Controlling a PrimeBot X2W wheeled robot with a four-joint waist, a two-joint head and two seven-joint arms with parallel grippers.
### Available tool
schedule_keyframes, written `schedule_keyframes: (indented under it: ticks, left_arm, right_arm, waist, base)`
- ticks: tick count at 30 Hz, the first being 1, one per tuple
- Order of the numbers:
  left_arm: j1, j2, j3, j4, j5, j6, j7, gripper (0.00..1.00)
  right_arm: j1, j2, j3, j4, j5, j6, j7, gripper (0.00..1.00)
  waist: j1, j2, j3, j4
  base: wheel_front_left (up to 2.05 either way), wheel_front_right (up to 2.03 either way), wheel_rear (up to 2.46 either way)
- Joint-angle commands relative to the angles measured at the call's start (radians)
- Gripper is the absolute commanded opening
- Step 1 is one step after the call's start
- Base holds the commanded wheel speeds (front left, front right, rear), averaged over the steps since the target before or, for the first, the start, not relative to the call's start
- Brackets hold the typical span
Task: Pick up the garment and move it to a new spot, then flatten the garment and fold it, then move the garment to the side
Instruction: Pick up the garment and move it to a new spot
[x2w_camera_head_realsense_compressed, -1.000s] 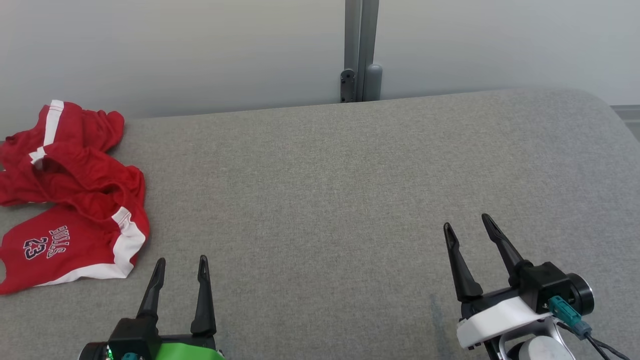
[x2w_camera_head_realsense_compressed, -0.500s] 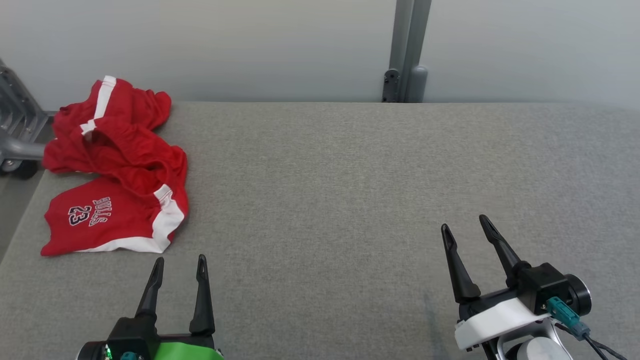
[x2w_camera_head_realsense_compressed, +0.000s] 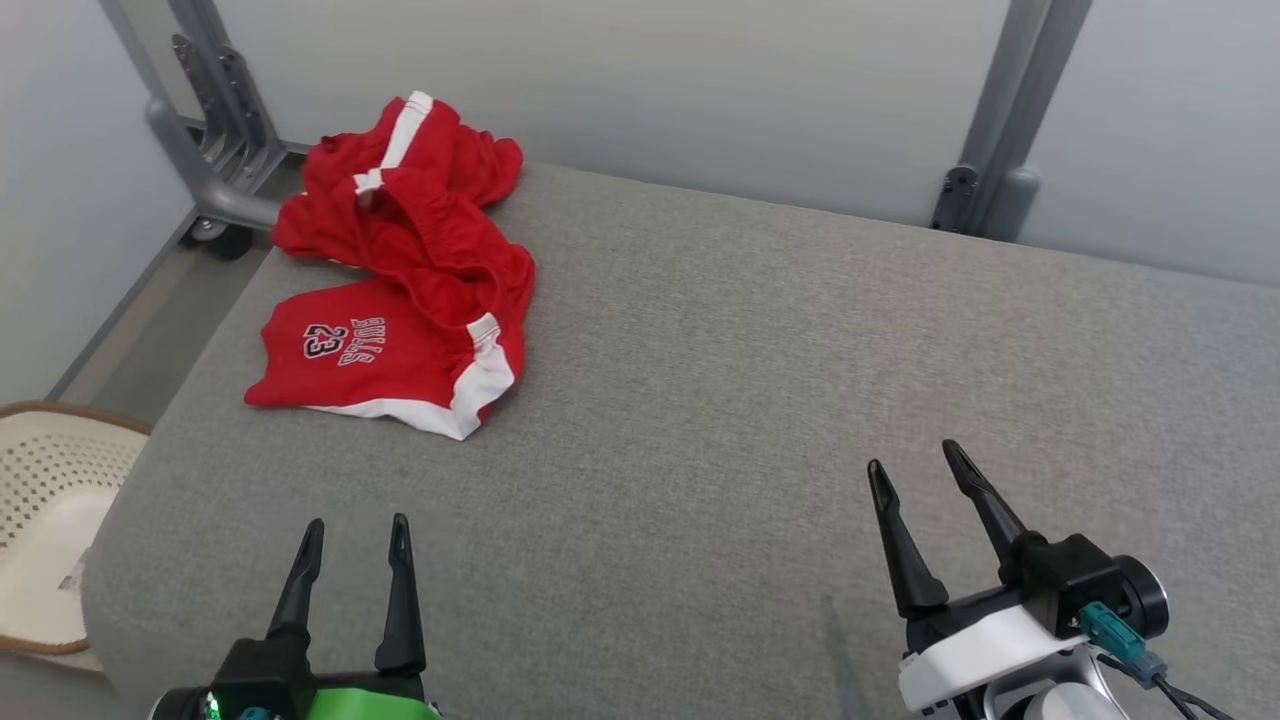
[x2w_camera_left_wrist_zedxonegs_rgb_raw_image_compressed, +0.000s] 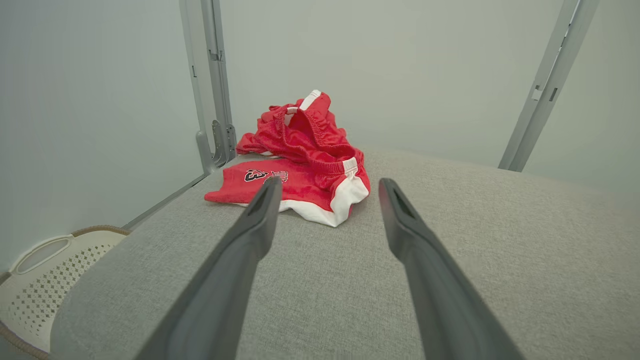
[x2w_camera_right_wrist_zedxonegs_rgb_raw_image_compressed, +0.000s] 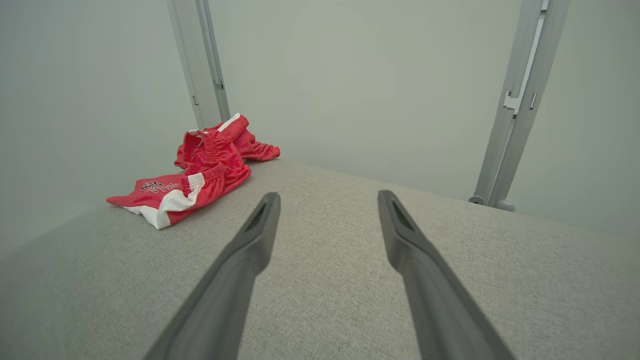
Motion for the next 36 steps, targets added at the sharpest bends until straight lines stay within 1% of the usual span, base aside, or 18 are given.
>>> schedule_keyframes:
  ticks: [1, 6, 10, 16, 20, 26, 31, 36]
  left_arm:
    - [0.017, 0.005, 0.002, 0.001, 0.005, -0.004, 0.0, 1.0]
    - [0.018, 0.005, 0.005, -0.001, -0.001, -0.005, 0.0, 1.0]
    - [0.019, 0.005, 0.011, 0.005, -0.011, -0.004, 0.0, 1.0]
    - [0.01, 0.004, 0.022, 0.013, -0.02, 0.0, 0.0, 1.0]
    - [-0.038, 0.017, 0.051, 0.049, -0.018, -0.019, 0.0, 1.0]
    - [-0.189, 0.069, 0.072, 0.154, -0.022, -0.046, 0.016, 1.0]
    - [-0.382, 0.109, 0.087, 0.244, -0.067, -0.076, 0.104, 1.0]
    - [-0.543, 0.141, 0.072, 0.335, -0.124, -0.108, 0.202, 1.0]
  right_arm:
    - [0.001, -0.004, 0.002, 0.003, 0.006, 0.0, -0.003, 1.0]
    - [-0.013, -0.004, 0.018, 0.003, 0.005, 0.0, -0.003, 1.0]
    - [-0.017, -0.004, 0.028, 0.005, 0.004, 0.0, -0.003, 1.0]
    - [-0.031, -0.004, 0.029, 0.006, -0.004, 0.0, -0.003, 1.0]
    - [-0.043, -0.004, 0.013, 0.001, -0.018, 0.0, -0.003, 1.0]
    - [-0.069, -0.004, -0.008, -0.009, -0.036, 0.0, -0.003, 1.0]
    - [-0.103, -0.004, -0.019, -0.02, -0.057, 0.0, -0.003, 1.0]
    - [-0.146, -0.004, -0.027, -0.04, -0.071, 0.0, -0.003, 1.0]
  waist:
    - [0.0, 0.0, -0.002, 0.078]
    - [0.0, 0.0, 0.007, 0.114]
    - [0.0, 0.0, 0.017, 0.121]
    - [0.0, 0.0, 0.043, 0.094]
    - [0.0, 0.0, 0.075, 0.061]
    - [0.0, 0.0, 0.134, 0.004]
    - [0.0, 0.0, 0.202, -0.051]
    - [0.0, 0.0, 0.286, -0.107]
  base:
    - [0.0, 0.0, 0.0]
    - [0.0, 0.0, 0.0]
    - [0.0, 0.0, 0.0]
    - [0.0, 0.0, 0.0]
    - [0.0, 0.0, 0.0]
    - [0.0, 0.0, 0.0]
    - [0.0, 0.0, 0.0]
    - [0.0, 0.0, 0.0]
